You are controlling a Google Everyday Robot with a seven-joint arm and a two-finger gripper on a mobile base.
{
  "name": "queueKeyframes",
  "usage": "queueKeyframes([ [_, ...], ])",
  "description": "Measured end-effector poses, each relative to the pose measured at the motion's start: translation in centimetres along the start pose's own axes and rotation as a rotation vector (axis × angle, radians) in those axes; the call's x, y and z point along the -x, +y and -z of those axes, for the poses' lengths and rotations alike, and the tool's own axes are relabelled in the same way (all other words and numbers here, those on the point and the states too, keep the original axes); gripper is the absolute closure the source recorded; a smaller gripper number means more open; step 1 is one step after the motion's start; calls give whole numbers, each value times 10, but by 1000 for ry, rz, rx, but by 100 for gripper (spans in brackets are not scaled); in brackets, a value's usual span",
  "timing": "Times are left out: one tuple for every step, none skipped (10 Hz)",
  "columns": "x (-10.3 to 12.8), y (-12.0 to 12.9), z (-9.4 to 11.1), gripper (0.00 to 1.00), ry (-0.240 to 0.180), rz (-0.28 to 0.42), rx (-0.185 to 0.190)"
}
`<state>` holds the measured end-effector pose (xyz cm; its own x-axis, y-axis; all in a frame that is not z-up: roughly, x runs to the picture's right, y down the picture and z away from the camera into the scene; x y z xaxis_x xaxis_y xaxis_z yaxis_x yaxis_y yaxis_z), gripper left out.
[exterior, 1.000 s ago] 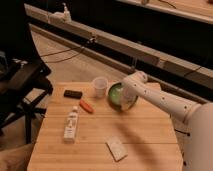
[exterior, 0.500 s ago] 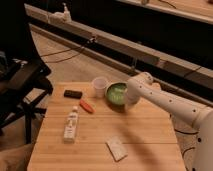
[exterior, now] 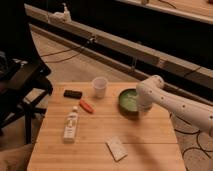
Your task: Drag the ceramic bowl in a circle
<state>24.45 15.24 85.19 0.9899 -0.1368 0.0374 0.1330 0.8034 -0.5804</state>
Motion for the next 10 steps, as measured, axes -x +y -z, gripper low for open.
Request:
queueKeyframes([
  [-13, 0, -2, 100, 18, -33, 11],
  [-22, -6, -4, 100, 30, -66, 13],
  [-22, -17, -4, 100, 29, -82, 1],
  [-17, -33, -4, 100, 20, -90, -16],
  [-6, -49, -4, 100, 5, -88, -35],
  [5, -58, -3, 100, -16, -84, -46],
  [17, -65, -1, 100, -42, -72, -58],
  [33, -66, 2, 100, -76, -48, -66],
  [46, -60, 7, 100, -103, -17, -70],
  [57, -48, 14, 100, -126, 21, -67],
])
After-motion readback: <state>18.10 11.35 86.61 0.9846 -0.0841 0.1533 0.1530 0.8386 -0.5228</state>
